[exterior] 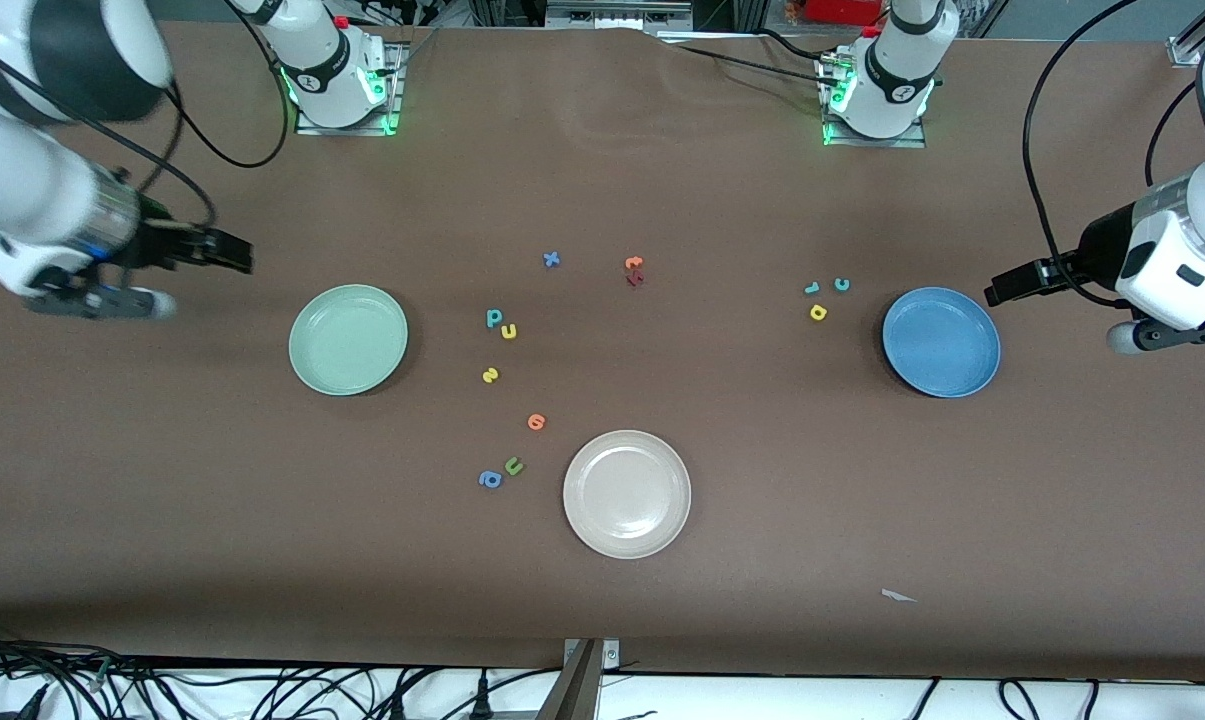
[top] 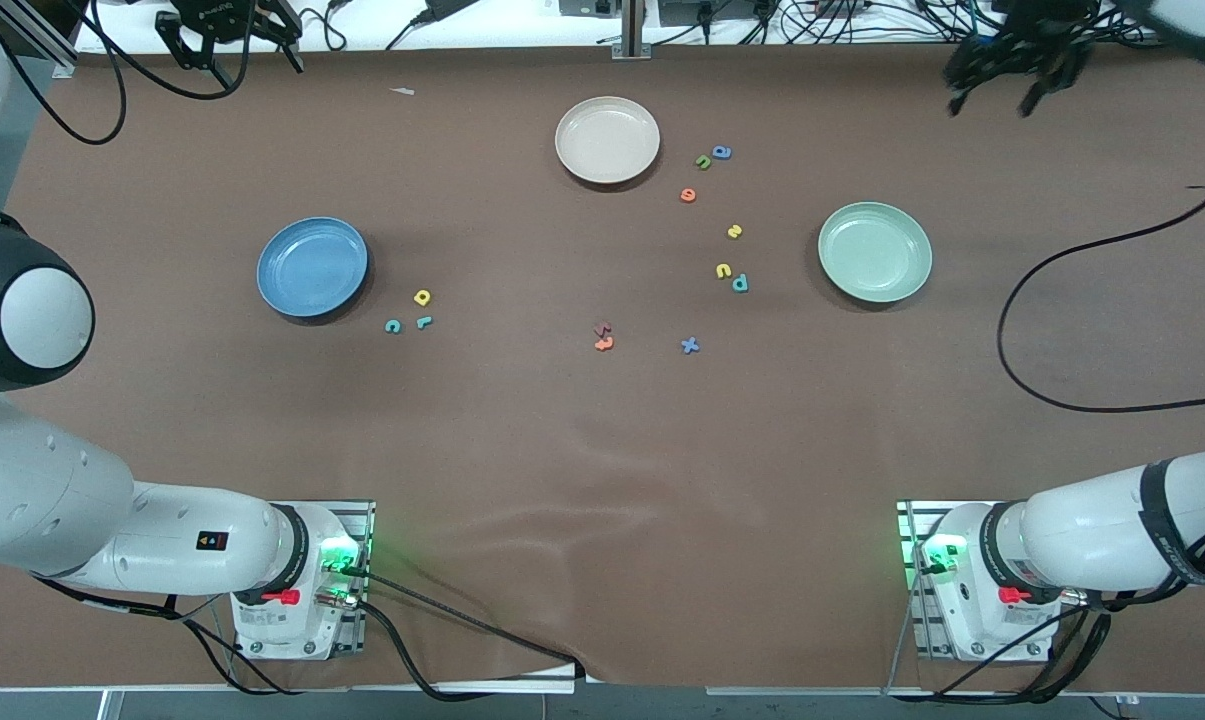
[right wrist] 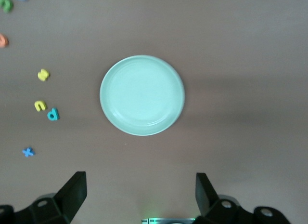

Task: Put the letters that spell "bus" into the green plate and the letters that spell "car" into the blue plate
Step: 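Grasp the yellow letter with the right gripper while the left gripper reaches letters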

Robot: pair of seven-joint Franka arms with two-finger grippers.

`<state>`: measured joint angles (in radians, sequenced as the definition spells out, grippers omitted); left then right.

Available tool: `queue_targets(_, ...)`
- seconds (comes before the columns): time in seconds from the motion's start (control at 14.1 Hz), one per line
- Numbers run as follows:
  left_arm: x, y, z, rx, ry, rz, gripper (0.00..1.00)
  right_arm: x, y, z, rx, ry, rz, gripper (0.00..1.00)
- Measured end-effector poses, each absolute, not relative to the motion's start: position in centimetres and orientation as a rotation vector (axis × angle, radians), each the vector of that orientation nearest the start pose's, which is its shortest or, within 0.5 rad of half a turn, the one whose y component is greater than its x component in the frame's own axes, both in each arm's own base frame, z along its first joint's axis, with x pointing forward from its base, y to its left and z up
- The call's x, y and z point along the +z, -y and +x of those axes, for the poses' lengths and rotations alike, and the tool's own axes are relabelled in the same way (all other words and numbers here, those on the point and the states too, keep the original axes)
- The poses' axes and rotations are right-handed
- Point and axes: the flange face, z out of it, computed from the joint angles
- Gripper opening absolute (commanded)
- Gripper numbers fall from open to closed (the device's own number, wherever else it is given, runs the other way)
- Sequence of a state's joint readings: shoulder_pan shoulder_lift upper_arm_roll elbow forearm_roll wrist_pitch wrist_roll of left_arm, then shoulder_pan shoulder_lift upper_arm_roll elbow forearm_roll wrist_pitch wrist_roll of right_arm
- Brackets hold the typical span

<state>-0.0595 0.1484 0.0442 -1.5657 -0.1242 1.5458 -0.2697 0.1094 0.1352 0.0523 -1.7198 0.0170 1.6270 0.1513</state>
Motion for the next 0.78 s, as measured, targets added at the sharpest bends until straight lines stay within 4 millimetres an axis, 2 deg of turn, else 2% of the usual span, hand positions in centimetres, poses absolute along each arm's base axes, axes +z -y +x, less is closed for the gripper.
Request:
queue_targets(0.14,52.2,2.8,58.6,0.351,0.409,-3.184,1.00,44.4,-14.5,57.8,0.359,0.085,-3.142,1.00)
queue_targets(0.21,50.8,3.4,58.4,0.369,0.397,-3.182,1.00,42.6,-17.0,58.2,0.332,0.063,-3.149,1.00)
queue_targets(0.43,45.3,5.3,57.7,0.400,0.362,-3.177,0.99,37.9,-22.6,59.0,0.234,0.027,-3.151,0.99)
queue_targets(0.5,43.6,5.5,57.3,0.409,0.359,-3.174,0.99,36.8,-23.7,59.3,0.195,0.029,-3.145,0.93)
queue_targets(0.71,39.6,5.5,55.6,0.452,0.369,-3.158,0.96,33.5,-24.8,60.3,0.138,0.039,-3.132,0.60)
queue_targets(0.78,38.1,5.6,54.9,0.465,0.368,-3.153,0.96,32.3,-25.3,60.3,0.135,0.049,-3.130,0.57)
